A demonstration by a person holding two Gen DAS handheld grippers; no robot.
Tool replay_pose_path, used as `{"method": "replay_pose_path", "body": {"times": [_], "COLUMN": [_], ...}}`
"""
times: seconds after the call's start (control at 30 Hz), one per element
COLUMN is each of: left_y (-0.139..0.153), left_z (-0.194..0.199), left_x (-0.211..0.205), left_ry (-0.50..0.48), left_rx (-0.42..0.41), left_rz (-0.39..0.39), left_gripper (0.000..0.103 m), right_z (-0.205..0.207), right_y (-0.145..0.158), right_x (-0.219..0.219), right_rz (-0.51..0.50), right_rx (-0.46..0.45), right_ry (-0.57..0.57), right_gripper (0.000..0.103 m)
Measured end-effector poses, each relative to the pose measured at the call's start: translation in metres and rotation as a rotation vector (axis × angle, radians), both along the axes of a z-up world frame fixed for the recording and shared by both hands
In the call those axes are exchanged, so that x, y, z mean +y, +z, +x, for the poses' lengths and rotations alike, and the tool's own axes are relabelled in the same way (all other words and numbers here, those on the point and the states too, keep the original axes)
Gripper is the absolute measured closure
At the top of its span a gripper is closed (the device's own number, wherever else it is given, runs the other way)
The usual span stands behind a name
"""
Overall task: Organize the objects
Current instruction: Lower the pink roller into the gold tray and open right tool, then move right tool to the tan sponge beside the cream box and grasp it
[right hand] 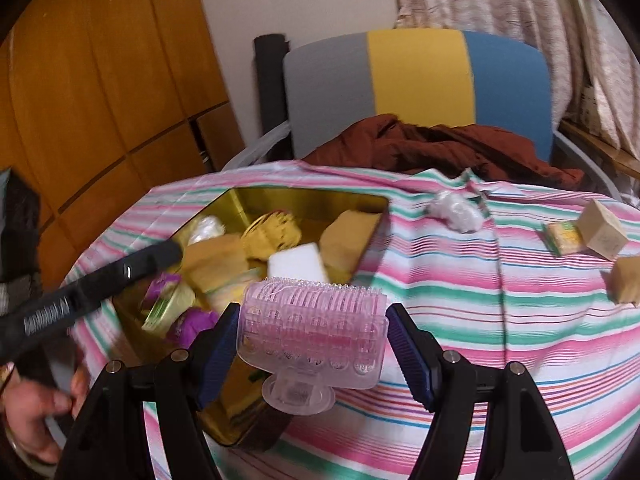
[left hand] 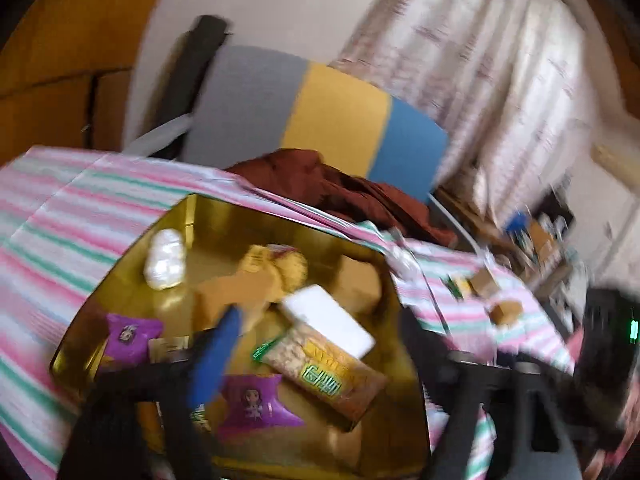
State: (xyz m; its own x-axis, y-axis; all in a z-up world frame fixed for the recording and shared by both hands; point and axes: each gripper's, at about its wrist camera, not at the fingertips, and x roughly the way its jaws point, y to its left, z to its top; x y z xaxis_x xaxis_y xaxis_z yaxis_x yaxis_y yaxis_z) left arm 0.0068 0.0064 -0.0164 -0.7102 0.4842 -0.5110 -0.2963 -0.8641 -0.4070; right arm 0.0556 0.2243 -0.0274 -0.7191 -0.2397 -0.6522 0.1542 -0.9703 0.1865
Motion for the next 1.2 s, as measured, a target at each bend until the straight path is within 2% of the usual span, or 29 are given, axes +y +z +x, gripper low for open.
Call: {"method": "replay_pose_path", "body": {"times": [0.1, 0.3, 0.5, 0.77, 1.2], "left_y": [0.000, 0.005, 0.013, 0.019, 0.017], "left_z": [0.001, 0.009, 0.016, 0.022, 0.026], "left_x": [-0.014, -0.020, -0.020, -0.012, 0.026], "left_ry": [0.068, 0.137, 0.155, 0.155, 0.060], "left_rx": [-0.018, 0.000, 0.034, 0.058, 0.052], "left_rz": [0.054, -0.006, -0.035, -0.057, -0.117], "left_gripper": [0.001, 0.000, 0.000, 0.000, 0.000], "right_z": [-0.003, -0.011, -0.002, 0.004, 0.004], "right_y": [-0.006, -0.016, -0.012, -0.006, 0.000], "right_x": [-0.010, -0.034, -0.040, -0.014, 0.037], "right_rz": [0.006, -0.050, -0.013, -0.049, -0.065], "right_rx": [-0.026, -0.117, -0.073, -0.045, -0.020], "right_ry": [0.038, 0.147, 0.162, 0.088, -0.073], "right_gripper": [0.029, 0.028, 0.026, 0.026, 0.026]}}
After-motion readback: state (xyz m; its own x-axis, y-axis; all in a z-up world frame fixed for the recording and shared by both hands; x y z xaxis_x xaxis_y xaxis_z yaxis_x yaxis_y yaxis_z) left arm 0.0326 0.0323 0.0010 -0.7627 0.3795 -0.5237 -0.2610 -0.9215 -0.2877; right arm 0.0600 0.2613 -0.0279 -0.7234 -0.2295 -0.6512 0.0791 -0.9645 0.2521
